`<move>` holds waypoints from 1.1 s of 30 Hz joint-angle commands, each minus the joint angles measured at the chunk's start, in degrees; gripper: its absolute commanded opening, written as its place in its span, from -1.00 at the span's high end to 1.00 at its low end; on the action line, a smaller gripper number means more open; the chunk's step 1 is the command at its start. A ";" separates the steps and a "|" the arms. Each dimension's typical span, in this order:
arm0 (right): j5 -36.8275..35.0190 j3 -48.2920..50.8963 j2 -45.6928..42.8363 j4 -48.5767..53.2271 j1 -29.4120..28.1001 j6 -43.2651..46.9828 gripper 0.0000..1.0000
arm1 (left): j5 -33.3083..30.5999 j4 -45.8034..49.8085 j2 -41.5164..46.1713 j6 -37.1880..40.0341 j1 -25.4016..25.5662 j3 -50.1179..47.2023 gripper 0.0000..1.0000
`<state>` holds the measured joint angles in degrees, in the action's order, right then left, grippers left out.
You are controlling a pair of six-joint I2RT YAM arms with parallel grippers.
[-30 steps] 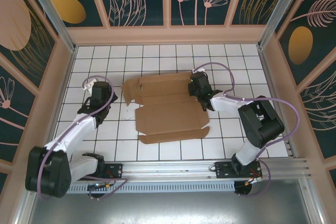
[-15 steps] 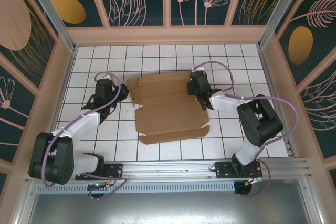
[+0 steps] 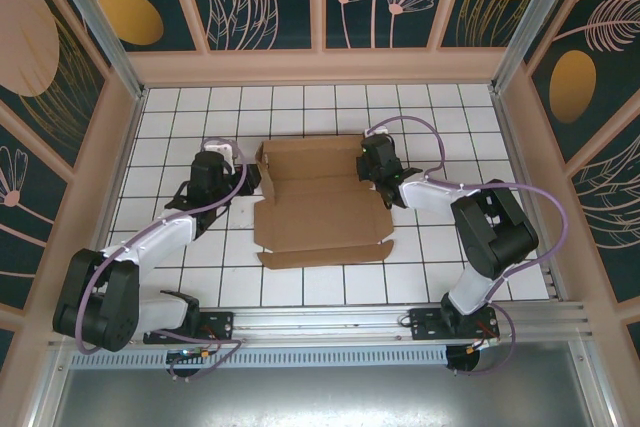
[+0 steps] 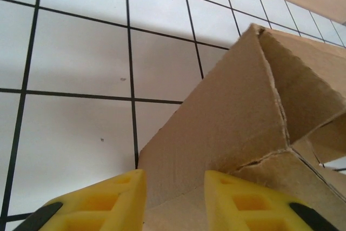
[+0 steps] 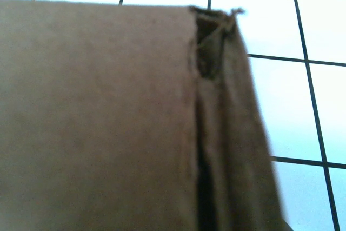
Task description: Fold the paper box
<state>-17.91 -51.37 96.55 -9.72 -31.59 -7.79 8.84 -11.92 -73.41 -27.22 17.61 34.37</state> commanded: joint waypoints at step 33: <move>-2.19 8.26 -0.98 1.06 -3.07 -1.80 1.00 | 8.15 -2.99 0.87 20.30 4.72 -3.01 -0.01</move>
<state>-20.93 -44.93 93.84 -16.82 -33.54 -8.21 11.92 -13.52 -73.43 -10.02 21.37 32.42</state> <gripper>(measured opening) 0.099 0.506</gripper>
